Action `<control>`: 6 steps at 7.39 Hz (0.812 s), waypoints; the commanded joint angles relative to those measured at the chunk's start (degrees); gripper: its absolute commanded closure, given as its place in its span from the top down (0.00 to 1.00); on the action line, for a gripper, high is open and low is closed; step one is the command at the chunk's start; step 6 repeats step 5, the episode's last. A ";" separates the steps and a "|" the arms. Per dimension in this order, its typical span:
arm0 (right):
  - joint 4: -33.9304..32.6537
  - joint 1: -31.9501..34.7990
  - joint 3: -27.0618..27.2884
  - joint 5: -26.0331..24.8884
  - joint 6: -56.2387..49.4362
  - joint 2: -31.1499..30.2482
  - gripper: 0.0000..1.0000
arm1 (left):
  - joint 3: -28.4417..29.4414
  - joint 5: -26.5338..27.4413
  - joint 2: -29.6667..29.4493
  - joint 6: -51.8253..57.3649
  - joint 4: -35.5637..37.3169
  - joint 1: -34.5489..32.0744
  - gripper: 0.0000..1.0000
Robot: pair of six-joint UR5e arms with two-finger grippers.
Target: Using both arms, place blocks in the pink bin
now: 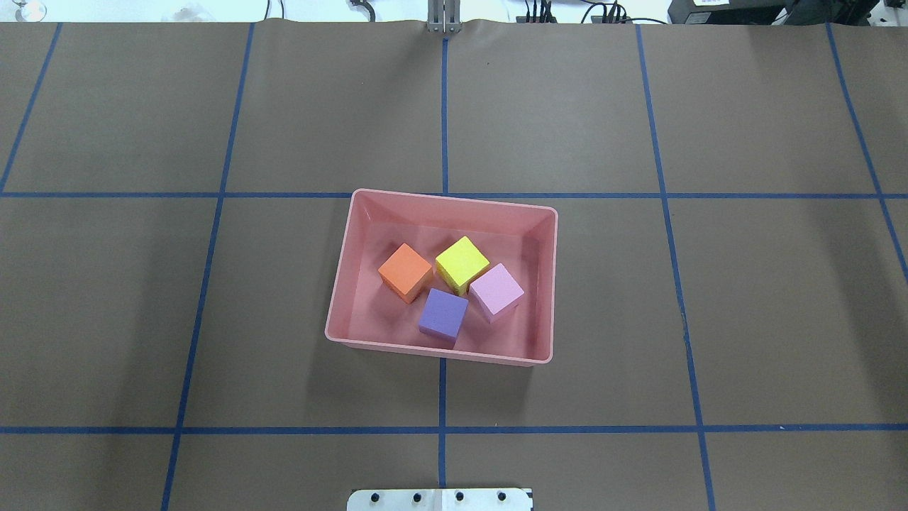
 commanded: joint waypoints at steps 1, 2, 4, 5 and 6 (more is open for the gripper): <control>-0.03 0.00 -0.15 0.00 0.00 -0.07 1.00 | -0.95 0.01 -0.07 0.00 0.00 0.07 1.00; -0.03 0.00 -0.06 0.00 0.00 -0.07 1.00 | -1.21 0.01 0.02 0.00 0.00 -0.02 1.00; -0.03 0.00 0.03 0.00 0.00 -0.07 1.00 | -1.39 -0.08 0.10 0.00 0.00 0.07 1.00; -0.03 0.00 0.03 0.00 0.00 -0.07 1.00 | -1.39 -0.25 0.19 0.00 0.00 0.07 1.00; -0.03 0.00 0.03 0.00 0.00 -0.07 1.00 | -1.39 -0.25 0.19 0.00 0.00 0.07 1.00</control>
